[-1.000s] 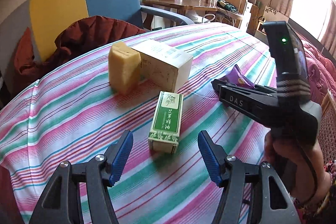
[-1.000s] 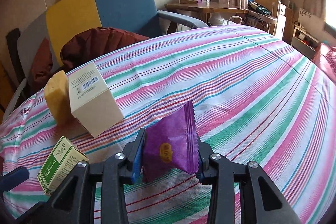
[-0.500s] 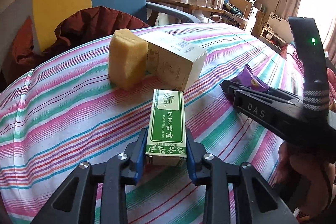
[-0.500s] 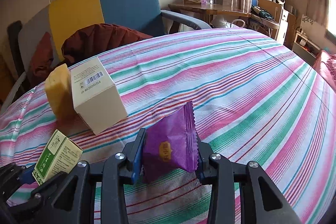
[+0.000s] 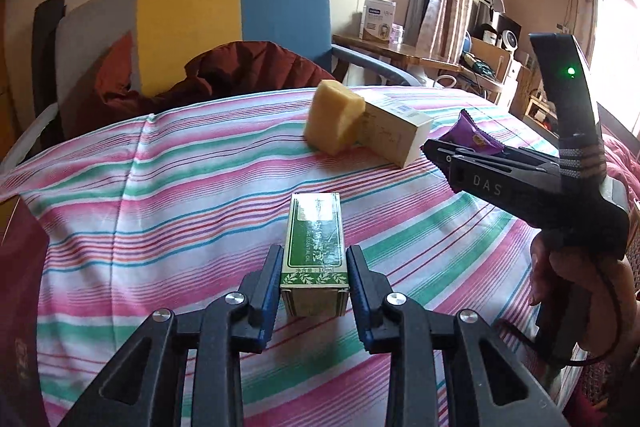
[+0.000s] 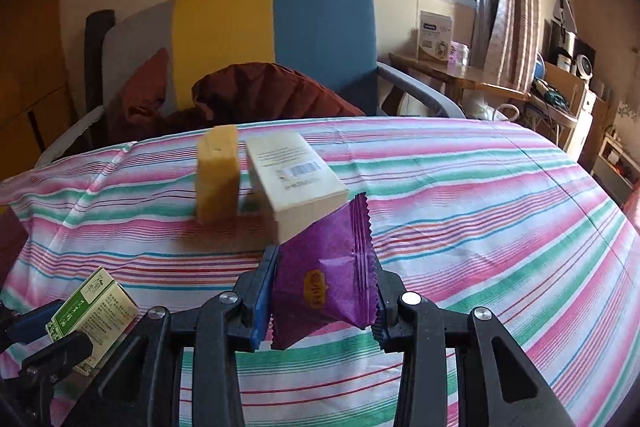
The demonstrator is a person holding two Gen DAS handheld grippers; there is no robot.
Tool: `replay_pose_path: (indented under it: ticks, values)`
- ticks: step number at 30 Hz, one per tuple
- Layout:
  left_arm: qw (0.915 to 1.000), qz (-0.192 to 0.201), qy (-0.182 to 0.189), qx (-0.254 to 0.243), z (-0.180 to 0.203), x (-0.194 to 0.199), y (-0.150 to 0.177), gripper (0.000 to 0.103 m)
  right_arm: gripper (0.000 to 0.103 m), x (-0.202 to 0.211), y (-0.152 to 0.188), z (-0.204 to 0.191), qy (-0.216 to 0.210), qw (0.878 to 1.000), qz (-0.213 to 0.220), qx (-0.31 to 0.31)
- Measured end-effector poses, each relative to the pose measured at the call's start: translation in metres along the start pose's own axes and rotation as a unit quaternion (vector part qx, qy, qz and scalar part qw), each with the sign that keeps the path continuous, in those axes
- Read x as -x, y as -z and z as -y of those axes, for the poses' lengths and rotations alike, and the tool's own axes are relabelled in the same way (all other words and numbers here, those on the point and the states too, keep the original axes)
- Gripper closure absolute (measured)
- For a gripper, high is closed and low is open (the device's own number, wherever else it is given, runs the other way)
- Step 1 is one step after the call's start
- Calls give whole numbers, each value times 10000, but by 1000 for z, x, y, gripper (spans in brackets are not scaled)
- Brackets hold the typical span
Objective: Organize objects
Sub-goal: 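Grasp the purple candy packet with the right tool while the left tool grasps the green oil box, then carry the green oil box and purple packet over the gold tray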
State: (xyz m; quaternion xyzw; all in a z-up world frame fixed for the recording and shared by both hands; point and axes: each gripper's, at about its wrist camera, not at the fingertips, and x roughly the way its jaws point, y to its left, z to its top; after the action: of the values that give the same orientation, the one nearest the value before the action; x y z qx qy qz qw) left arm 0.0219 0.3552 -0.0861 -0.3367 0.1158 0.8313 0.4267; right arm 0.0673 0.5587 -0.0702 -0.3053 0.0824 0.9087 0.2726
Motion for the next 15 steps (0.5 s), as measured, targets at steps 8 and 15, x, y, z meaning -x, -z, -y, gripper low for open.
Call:
replay_pose_path:
  ticks: [8,15]
  values:
    - [9992,112,-80,385,-21,18,13,72,63,26,15,-63,-1029,9936,-45,456]
    - [9980,304,-45,547,-26,37,17,72,63,39,37,-99,-1069,9902,-63,898]
